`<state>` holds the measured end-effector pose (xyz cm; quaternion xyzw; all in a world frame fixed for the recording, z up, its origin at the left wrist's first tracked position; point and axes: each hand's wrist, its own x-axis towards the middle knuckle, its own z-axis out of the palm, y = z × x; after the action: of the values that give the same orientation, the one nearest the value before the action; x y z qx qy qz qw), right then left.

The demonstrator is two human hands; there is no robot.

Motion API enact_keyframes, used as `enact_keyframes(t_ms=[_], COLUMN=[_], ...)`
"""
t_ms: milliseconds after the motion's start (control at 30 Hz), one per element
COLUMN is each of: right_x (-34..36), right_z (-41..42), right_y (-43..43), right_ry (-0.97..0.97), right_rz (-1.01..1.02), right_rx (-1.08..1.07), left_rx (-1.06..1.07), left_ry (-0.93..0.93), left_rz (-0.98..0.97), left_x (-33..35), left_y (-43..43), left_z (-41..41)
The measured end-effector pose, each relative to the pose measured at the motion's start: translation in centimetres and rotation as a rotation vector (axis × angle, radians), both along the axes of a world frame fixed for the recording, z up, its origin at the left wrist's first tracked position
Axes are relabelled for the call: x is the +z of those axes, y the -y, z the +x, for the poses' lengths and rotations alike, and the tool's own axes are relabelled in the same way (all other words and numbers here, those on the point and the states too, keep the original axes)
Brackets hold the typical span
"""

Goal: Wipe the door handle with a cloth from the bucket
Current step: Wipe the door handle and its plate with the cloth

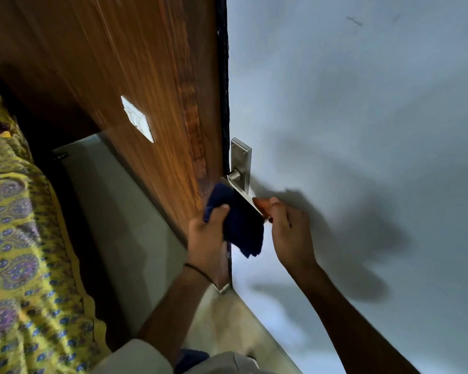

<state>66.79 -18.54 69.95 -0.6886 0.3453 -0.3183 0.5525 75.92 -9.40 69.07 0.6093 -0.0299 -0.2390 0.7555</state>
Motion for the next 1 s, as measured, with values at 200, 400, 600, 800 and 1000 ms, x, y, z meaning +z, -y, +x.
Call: enact_keyframes(t_ms=[200, 400, 600, 800, 1000], right_x=[0.3, 0.7, 0.8, 0.9, 1.0], right_z=[-0.1, -0.2, -0.3, -0.3, -0.4], right_y=[0.6, 0.5, 0.5, 0.5, 0.5], right_ry=[-0.027, -0.016, -0.027, -0.050, -0.055], right_rz=[0.017, 0.051, 0.060, 0.041, 0.009], right_rx=[0.003, 0.014, 0.011, 0.002, 0.030], left_rx=[0.000, -0.013, 0.020, -0.098, -0.223], left_ry=[-0.504, -0.561, -0.587, -0.471, 0.168], left_rz=[-0.257, -0.256, -0.270, -0.046, 0.427], left_x=[-1.6, -1.8, -1.9, -2.4, -0.6], left_y=[-2.7, -3.0, -3.2, -4.1, -4.3], left_z=[3.3, 2.2, 2.2, 3.1, 4.2])
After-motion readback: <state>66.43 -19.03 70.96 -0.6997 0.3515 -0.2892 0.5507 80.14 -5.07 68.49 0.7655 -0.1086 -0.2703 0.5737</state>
